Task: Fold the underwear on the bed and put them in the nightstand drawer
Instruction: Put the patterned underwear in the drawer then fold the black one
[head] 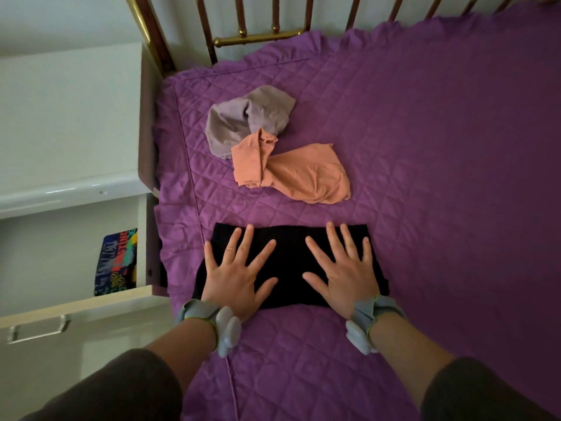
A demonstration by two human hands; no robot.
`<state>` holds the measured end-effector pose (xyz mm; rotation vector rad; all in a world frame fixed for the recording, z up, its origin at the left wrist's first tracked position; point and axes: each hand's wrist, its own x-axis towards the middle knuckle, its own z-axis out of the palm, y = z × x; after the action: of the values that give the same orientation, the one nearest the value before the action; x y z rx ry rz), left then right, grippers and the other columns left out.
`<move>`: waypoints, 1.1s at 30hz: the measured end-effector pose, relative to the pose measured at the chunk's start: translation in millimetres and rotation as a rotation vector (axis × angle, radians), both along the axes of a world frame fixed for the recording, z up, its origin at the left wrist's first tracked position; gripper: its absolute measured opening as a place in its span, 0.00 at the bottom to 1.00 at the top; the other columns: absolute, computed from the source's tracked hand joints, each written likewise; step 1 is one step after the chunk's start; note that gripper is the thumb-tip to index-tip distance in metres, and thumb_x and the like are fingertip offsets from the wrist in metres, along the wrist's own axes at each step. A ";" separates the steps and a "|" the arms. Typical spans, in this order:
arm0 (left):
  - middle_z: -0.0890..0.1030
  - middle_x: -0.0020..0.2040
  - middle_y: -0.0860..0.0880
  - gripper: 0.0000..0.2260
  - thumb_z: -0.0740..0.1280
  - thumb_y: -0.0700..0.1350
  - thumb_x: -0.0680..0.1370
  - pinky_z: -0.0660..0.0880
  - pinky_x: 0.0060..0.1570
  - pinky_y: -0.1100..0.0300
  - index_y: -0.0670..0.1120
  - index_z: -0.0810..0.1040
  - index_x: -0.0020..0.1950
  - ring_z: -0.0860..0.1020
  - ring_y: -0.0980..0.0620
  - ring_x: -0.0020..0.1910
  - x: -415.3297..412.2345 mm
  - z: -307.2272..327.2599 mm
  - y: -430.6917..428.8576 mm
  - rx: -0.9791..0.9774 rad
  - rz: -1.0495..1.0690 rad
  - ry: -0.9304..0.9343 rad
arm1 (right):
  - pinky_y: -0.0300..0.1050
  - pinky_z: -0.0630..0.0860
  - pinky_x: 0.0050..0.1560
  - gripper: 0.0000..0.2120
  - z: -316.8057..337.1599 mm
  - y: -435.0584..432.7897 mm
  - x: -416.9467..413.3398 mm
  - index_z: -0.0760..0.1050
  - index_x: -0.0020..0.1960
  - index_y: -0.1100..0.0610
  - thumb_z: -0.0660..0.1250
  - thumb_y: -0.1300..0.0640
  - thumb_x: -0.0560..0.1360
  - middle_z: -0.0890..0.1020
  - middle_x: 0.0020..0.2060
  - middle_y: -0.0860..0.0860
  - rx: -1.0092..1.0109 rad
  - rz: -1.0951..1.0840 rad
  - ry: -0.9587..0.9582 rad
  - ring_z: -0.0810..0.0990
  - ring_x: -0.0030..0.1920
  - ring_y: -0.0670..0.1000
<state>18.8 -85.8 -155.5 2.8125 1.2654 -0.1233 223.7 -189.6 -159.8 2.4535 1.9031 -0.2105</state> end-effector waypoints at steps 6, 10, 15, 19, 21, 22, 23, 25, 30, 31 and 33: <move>0.45 0.79 0.47 0.32 0.43 0.69 0.72 0.45 0.68 0.30 0.64 0.40 0.74 0.48 0.46 0.78 0.8 2.0 2.4 -0.051 -0.003 0.025 | 0.68 0.45 0.71 0.32 -0.4 1.9 2.7 0.44 0.75 0.39 0.40 0.30 0.74 0.45 0.77 0.52 -0.048 -0.001 0.010 0.46 0.77 0.58; 0.55 0.78 0.47 0.33 0.51 0.69 0.72 0.56 0.67 0.29 0.57 0.58 0.75 0.56 0.45 0.76 -4.6 14.7 -19.3 -0.092 -0.235 -0.003 | 0.67 0.40 0.71 0.33 0.6 2.5 2.8 0.39 0.74 0.37 0.38 0.29 0.72 0.39 0.77 0.50 -0.104 -0.014 0.031 0.40 0.77 0.56; 0.34 0.76 0.58 0.32 0.51 0.64 0.76 0.37 0.71 0.35 0.60 0.39 0.76 0.37 0.55 0.76 -7.8 1.9 -28.4 -0.228 -0.256 0.045 | 0.66 0.32 0.69 0.32 9.7 12.2 4.1 0.35 0.73 0.36 0.44 0.30 0.74 0.32 0.75 0.46 -0.234 -0.048 0.134 0.31 0.75 0.52; 0.41 0.78 0.55 0.33 0.57 0.48 0.78 0.41 0.74 0.44 0.53 0.41 0.77 0.42 0.55 0.78 -13.4 11.0 -15.5 -0.296 -0.196 0.063 | 0.61 0.34 0.71 0.37 22.7 -10.0 -17.1 0.40 0.75 0.42 0.52 0.32 0.74 0.30 0.72 0.43 -0.187 0.052 0.294 0.33 0.75 0.49; 0.41 0.79 0.52 0.34 0.57 0.41 0.77 0.45 0.75 0.49 0.49 0.42 0.78 0.44 0.53 0.78 -18.3 14.5 -6.3 -0.291 -0.165 0.082 | 0.60 0.34 0.72 0.39 23.5 -24.7 -28.1 0.39 0.76 0.44 0.54 0.33 0.73 0.30 0.72 0.43 -0.219 0.114 0.272 0.34 0.76 0.48; 0.43 0.79 0.51 0.33 0.57 0.39 0.77 0.46 0.75 0.50 0.49 0.44 0.78 0.45 0.52 0.78 -18.2 17.8 -2.5 -0.303 -0.154 0.080 | 0.60 0.35 0.73 0.39 23.3 -27.4 -31.3 0.39 0.76 0.45 0.54 0.33 0.74 0.32 0.73 0.44 -0.218 0.095 0.253 0.35 0.76 0.48; 0.45 0.79 0.51 0.32 0.57 0.38 0.77 0.49 0.75 0.51 0.49 0.46 0.78 0.47 0.52 0.78 -16.1 22.4 -0.3 -0.325 -0.138 0.067 | 0.60 0.37 0.73 0.38 24.0 -26.8 -33.2 0.40 0.76 0.46 0.54 0.35 0.75 0.35 0.75 0.45 -0.201 0.062 0.241 0.36 0.76 0.48; 0.55 0.78 0.50 0.30 0.57 0.36 0.77 0.58 0.73 0.53 0.51 0.53 0.77 0.57 0.50 0.76 -9.5 36.7 2.6 -0.378 -0.069 0.010 | 0.60 0.43 0.75 0.35 29.1 -20.8 -35.7 0.43 0.77 0.48 0.56 0.40 0.77 0.42 0.77 0.47 -0.157 0.005 0.240 0.42 0.77 0.49; 0.79 0.62 0.47 0.20 0.60 0.43 0.77 0.75 0.53 0.51 0.59 0.71 0.67 0.78 0.43 0.58 -16.0 80.6 14.1 -0.298 0.108 -0.097 | 0.48 0.65 0.67 0.20 61.6 -9.2 -17.9 0.70 0.68 0.51 0.64 0.56 0.76 0.73 0.68 0.52 0.005 -0.142 0.368 0.71 0.68 0.51; 0.81 0.58 0.47 0.17 0.61 0.45 0.77 0.75 0.51 0.52 0.58 0.75 0.64 0.79 0.43 0.56 -20.4 88.7 16.9 -0.309 0.133 -0.141 | 0.43 0.70 0.60 0.16 71.9 -8.9 -12.0 0.76 0.63 0.52 0.65 0.56 0.75 0.79 0.61 0.52 0.077 -0.184 0.446 0.77 0.61 0.51; 0.83 0.45 0.48 0.07 0.65 0.45 0.76 0.75 0.45 0.58 0.51 0.81 0.52 0.81 0.45 0.49 -29.3 102.2 26.1 -0.458 0.154 -0.268 | 0.31 0.69 0.47 0.11 93.8 -8.4 1.4 0.80 0.57 0.54 0.67 0.58 0.75 0.83 0.52 0.50 0.138 -0.245 0.593 0.79 0.51 0.47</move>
<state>-10.5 -59.7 -53.3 2.2531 1.2030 -0.0223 225.1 -198.0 -66.0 2.9573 1.8203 -0.9380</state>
